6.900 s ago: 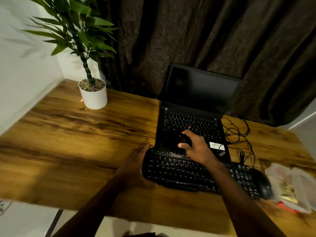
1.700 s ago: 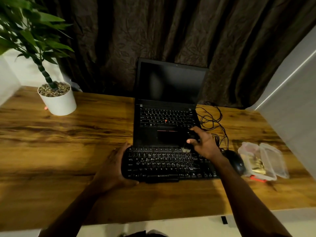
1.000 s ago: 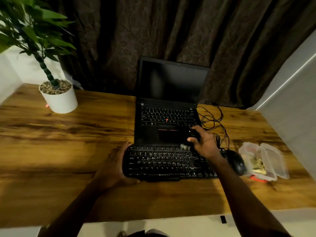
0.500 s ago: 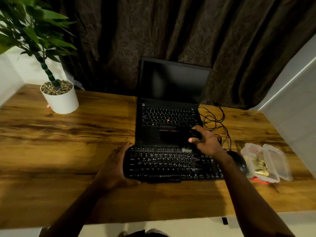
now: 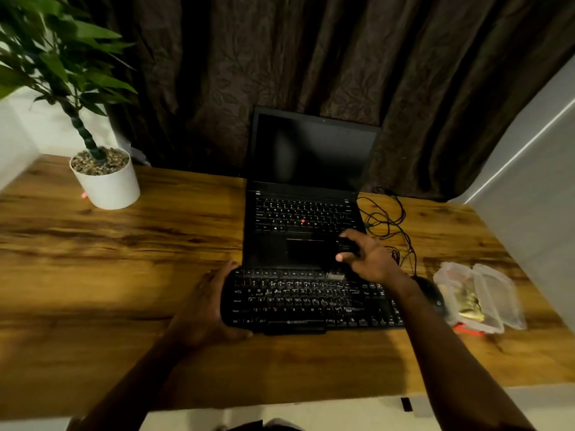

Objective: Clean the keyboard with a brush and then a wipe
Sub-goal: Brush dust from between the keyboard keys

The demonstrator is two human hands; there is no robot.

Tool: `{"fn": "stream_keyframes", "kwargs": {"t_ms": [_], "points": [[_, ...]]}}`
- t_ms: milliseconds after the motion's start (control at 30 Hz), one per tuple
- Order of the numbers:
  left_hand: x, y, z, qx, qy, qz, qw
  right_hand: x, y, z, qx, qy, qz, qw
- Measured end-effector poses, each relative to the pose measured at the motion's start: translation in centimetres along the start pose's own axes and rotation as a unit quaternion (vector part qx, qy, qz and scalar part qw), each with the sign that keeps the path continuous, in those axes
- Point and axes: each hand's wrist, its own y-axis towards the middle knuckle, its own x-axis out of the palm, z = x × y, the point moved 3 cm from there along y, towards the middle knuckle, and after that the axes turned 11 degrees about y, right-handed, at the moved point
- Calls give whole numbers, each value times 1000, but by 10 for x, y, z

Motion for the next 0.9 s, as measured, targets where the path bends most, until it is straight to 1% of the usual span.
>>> {"fn": "stream_keyframes", "kwargs": {"t_ms": [133, 233, 367, 467, 600, 733, 833, 900], "points": [[1, -1, -1, -9, 1, 4, 1000, 22, -1, -2, -19, 44, 28, 998], [2, -1, -2, -13, -3, 5, 1000, 16, -5, 3, -17, 55, 46, 997], [2, -1, -2, -9, -1, 3, 1000, -5, -11, 9, 8, 15, 32, 999], [2, 0, -3, -11, 7, 3, 1000, 4, -9, 1, -14, -27, 18, 999], [4, 1, -6, -15, 10, 0, 1000, 34, -2, -10, -43, 23, -5, 999], [4, 2, -5, -9, 13, 3, 1000, 37, -1, -14, -26, 72, 6, 997], [4, 2, -6, -4, 12, 3, 1000, 30, 0, -11, -7, 47, -1, 999], [4, 2, -4, -3, 6, 7, 1000, 30, 3, -13, -24, -7, -6, 1000]]}}
